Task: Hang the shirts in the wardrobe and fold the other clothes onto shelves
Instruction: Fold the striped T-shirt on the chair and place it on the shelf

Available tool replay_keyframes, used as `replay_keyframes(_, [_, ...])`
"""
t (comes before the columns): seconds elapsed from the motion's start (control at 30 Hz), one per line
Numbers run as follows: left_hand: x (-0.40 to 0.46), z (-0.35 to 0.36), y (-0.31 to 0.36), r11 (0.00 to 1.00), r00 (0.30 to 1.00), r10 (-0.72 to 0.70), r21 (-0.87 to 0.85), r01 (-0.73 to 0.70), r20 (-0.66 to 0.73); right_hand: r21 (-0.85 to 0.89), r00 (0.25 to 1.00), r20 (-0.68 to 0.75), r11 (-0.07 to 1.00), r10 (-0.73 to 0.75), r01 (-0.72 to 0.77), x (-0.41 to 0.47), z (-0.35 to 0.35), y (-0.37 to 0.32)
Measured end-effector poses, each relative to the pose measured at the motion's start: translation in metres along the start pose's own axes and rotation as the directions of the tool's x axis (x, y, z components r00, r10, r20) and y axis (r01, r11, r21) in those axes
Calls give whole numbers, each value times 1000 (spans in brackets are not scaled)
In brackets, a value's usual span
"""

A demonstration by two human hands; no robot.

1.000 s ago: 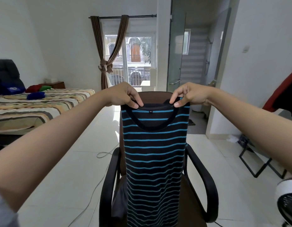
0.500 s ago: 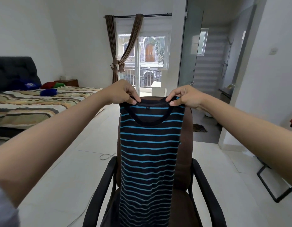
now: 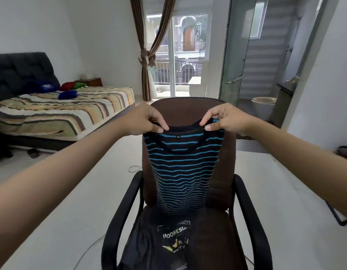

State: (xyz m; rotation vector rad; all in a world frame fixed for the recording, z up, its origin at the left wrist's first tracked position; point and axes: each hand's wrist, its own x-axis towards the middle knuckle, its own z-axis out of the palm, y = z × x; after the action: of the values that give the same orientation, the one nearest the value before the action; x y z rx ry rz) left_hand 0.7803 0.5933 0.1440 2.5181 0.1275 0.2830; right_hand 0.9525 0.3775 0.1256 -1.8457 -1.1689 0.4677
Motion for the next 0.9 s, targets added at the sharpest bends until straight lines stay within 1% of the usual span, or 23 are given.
replay_keyframes(0.13, [-43, 27, -12, 1000, 997, 8, -21, -7, 83, 28, 996, 92, 999, 20, -23, -41, 38, 13])
replay_keyframes(0.23, [-85, 47, -22, 997, 992, -2, -82, 12, 127, 50, 993, 112, 997, 47, -53, -80, 74, 20])
replay_keyframes(0.43, [-191, 89, -30, 986, 971, -6, -161, 45, 238, 164, 977, 143, 970, 158, -181, -173, 156, 20])
replay_keyframes(0.6, [-280, 124, -32, 982, 941, 8, -178, 56, 338, 157, 954, 209, 955, 217, -252, -256, 226, 17])
replay_keyframes(0.77, [-343, 162, -38, 966, 893, -41, -212, 151, 448, 180, 919, 286, 927, 271, -329, -312, 279, 29])
replay_keyframes(0.9, [-366, 188, -52, 953, 876, -85, -219, 212, 475, 178, 898, 313, 909, 310, -376, -334, 306, 49])
